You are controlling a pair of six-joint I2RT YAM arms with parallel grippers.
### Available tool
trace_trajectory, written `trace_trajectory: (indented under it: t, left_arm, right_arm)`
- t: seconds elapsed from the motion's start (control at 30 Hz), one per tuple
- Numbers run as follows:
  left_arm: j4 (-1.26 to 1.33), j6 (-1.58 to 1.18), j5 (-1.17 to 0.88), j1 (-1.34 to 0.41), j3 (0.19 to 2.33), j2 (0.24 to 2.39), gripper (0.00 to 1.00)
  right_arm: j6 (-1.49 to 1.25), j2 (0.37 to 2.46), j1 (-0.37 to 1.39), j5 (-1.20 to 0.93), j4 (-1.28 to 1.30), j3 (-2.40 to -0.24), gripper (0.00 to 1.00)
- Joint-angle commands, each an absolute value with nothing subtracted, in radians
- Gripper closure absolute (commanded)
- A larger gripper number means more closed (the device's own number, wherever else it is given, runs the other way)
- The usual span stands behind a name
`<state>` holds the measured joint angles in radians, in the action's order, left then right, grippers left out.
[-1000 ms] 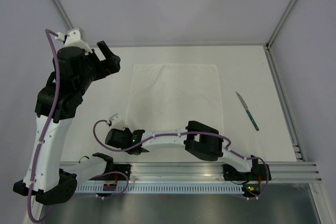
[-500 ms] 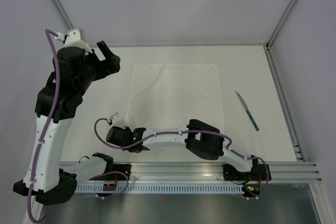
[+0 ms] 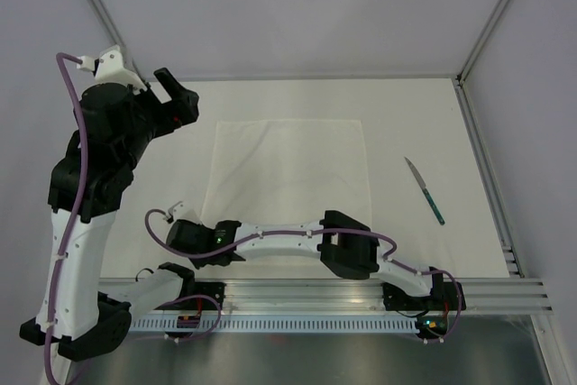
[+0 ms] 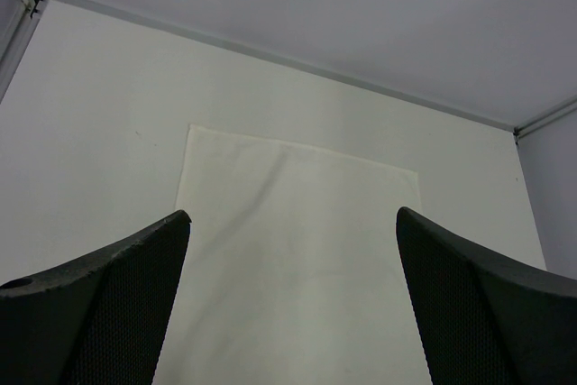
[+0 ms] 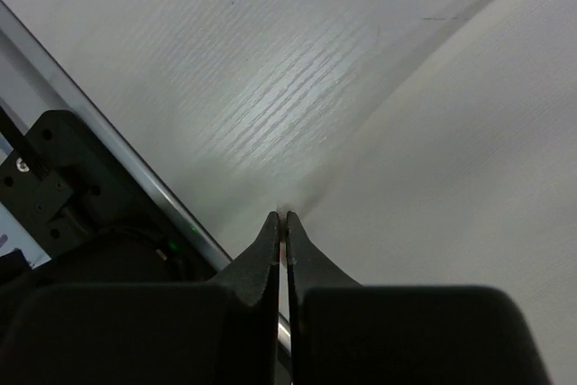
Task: Fold the napkin, place the utensils inside, and roll it up
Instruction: Fold the napkin at the center of the board.
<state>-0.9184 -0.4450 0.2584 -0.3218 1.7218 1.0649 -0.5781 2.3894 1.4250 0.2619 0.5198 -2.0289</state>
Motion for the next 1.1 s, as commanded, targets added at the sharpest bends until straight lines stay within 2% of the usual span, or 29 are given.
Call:
trace_trajectory:
  t: [0.0,0.1,0.4,0.83,1.07]
  left_arm:
    - [-0.908,-0.416,0.282,-0.318,1.758,1.052,0.0]
    - [-0.905,-0.422,0.282,-0.318,1.763,1.055,0.0]
    - [-0.884,-0.448,0.279,-0.318,1.821,1.098,0.0]
    - [-0.821,-0.515,0.282,-0.293,1.83,1.201,0.0]
    - [-0.761,-0.557,0.213,-0.247,1.816,1.302,0.0]
  right_arm:
    - [-0.565,2.405,1.43,0.207,0.551,-2.111,0.98]
    - [-0.56,2.378,1.399,0.193,0.569,-2.122,0.99]
    - [-0.512,2.217,1.255,0.175,0.52,-1.974,1.0]
    - [-0.476,2.126,1.048,0.146,0.514,-1.904,0.99]
    - [-0.46,2.071,0.922,0.152,0.488,-1.813,1.0]
